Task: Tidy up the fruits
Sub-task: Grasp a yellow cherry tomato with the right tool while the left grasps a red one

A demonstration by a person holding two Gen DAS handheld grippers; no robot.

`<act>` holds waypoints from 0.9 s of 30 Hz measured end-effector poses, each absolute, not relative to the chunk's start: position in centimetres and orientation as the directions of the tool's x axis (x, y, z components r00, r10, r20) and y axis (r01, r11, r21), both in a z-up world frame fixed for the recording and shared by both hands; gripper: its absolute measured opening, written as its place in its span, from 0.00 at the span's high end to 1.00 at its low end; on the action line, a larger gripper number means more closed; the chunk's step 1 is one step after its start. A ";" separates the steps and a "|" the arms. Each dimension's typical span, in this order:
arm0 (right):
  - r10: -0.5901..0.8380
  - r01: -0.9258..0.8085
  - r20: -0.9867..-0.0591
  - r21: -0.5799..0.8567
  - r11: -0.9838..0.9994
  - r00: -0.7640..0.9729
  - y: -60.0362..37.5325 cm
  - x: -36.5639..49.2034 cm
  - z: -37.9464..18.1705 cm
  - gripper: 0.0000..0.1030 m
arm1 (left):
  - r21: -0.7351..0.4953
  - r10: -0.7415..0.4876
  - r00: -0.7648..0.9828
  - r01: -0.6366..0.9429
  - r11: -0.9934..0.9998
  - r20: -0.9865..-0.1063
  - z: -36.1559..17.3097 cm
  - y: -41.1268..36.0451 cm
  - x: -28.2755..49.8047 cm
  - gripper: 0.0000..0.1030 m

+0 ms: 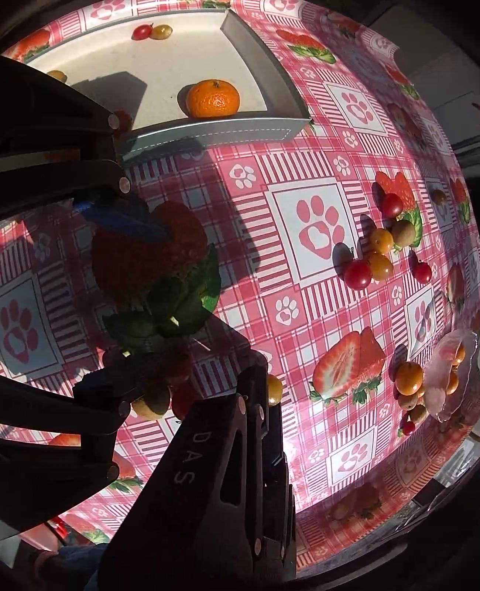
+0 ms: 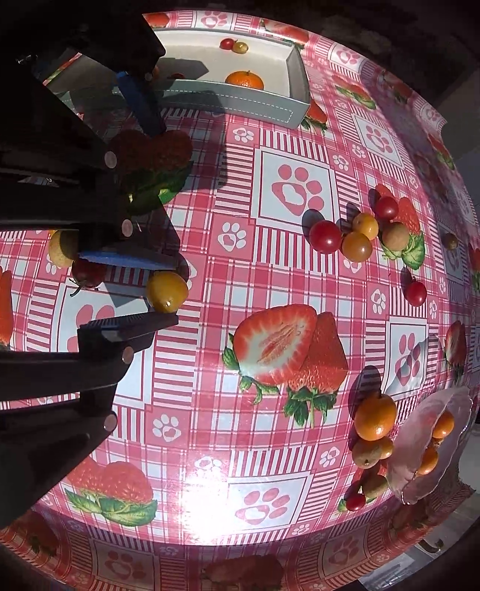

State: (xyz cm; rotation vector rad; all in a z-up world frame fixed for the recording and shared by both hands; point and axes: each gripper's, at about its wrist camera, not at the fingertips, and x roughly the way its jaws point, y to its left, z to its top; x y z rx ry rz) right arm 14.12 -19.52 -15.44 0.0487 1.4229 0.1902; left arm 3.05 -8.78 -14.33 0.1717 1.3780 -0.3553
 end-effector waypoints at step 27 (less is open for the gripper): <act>0.199 0.034 -0.965 0.208 0.978 0.170 -27.0 11.5 -14.9 0.75 | -0.102 -0.152 0.120 0.347 0.932 -0.981 -15.2 -11.4 4.3 0.39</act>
